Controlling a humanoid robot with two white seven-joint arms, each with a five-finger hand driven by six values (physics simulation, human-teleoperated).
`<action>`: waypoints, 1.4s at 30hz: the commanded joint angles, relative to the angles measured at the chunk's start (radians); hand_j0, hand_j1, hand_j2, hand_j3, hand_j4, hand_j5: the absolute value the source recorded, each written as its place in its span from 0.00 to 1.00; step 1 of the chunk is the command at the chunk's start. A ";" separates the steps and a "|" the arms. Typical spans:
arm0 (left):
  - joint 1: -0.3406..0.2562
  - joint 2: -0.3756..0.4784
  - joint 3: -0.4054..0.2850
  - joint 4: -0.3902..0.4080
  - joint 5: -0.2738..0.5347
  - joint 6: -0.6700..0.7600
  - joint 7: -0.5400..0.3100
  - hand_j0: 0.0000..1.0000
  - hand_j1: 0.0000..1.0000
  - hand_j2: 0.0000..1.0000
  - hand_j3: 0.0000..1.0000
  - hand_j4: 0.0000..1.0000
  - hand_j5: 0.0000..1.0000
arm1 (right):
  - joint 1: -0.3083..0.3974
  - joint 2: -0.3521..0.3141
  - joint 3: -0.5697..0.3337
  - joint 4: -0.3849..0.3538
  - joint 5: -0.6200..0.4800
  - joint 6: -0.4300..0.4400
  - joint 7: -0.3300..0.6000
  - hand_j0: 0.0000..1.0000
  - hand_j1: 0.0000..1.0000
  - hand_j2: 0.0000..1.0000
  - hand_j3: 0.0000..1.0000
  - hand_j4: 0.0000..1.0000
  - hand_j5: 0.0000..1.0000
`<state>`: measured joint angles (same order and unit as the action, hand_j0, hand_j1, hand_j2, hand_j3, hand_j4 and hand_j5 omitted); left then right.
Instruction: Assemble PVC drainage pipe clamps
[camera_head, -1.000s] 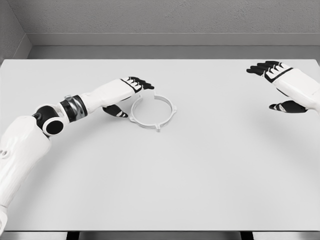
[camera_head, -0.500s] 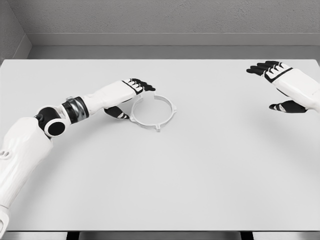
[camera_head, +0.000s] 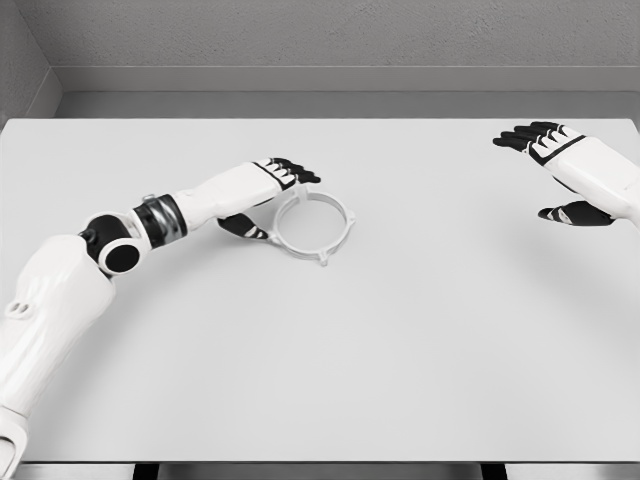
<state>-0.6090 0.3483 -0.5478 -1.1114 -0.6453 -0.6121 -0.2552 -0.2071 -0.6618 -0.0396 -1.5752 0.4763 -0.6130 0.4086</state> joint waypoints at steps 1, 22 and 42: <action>0.000 -0.003 0.000 -0.002 0.007 0.001 0.001 1.00 1.00 1.00 1.00 1.00 1.00 | 0.000 -0.001 0.000 0.000 -0.007 0.002 -0.001 1.00 1.00 1.00 1.00 1.00 1.00; 0.000 -0.023 -0.001 -0.010 0.007 0.001 0.001 1.00 1.00 1.00 1.00 1.00 1.00 | -0.002 -0.001 0.003 0.000 -0.007 0.002 -0.001 1.00 1.00 1.00 1.00 1.00 1.00; -0.003 0.251 0.131 0.028 0.121 0.001 0.007 1.00 1.00 1.00 1.00 1.00 1.00 | 0.000 -0.004 0.003 0.000 -0.007 0.002 -0.001 1.00 1.00 1.00 1.00 1.00 1.00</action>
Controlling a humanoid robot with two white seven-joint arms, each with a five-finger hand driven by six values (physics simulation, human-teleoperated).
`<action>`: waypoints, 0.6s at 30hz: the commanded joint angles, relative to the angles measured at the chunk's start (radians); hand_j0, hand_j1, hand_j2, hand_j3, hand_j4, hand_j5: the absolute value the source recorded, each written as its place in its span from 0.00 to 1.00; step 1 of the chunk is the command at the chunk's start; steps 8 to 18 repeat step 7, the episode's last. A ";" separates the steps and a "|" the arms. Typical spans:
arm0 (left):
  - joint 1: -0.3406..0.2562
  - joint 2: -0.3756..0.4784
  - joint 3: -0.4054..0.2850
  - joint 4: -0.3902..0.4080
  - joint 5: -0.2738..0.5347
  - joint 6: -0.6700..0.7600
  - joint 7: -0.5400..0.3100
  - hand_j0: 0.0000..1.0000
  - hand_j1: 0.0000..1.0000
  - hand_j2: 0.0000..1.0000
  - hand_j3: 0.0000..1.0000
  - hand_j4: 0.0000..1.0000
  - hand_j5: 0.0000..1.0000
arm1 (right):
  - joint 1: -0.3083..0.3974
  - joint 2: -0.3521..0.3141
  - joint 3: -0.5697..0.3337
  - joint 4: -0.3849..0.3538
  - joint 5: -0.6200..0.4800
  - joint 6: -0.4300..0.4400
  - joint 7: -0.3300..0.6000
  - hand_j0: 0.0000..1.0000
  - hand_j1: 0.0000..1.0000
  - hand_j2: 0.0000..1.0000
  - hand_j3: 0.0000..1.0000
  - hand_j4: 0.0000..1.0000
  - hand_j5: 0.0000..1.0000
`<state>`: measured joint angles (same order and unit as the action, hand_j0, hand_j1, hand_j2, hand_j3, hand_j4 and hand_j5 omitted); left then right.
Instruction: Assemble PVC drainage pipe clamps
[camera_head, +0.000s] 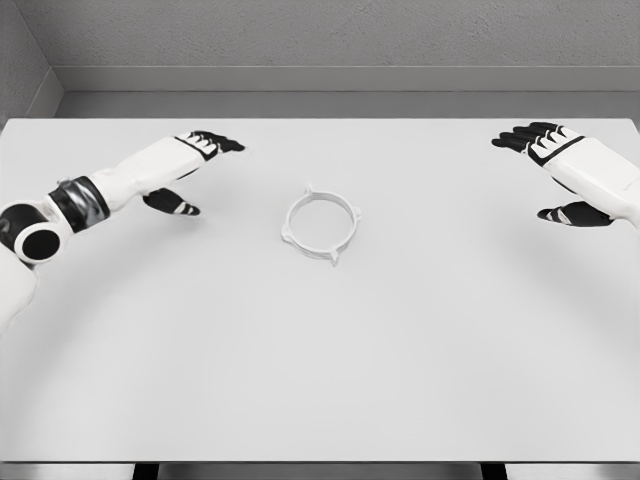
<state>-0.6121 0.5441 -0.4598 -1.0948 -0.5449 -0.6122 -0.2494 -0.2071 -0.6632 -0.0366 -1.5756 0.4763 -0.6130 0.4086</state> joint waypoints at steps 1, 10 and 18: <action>0.000 0.092 0.055 0.023 0.020 0.001 0.001 1.00 1.00 1.00 1.00 1.00 1.00 | 0.000 -0.003 0.000 0.000 -0.007 0.002 -0.001 1.00 1.00 1.00 1.00 1.00 1.00; 0.034 0.152 0.133 0.148 0.138 0.001 0.001 1.00 1.00 1.00 1.00 1.00 1.00 | 0.000 -0.004 0.000 0.000 -0.007 0.002 -0.001 1.00 1.00 1.00 1.00 1.00 1.00; 0.034 0.152 0.133 0.148 0.138 0.001 0.001 1.00 1.00 1.00 1.00 1.00 1.00 | 0.000 -0.004 0.000 0.000 -0.007 0.002 -0.001 1.00 1.00 1.00 1.00 1.00 1.00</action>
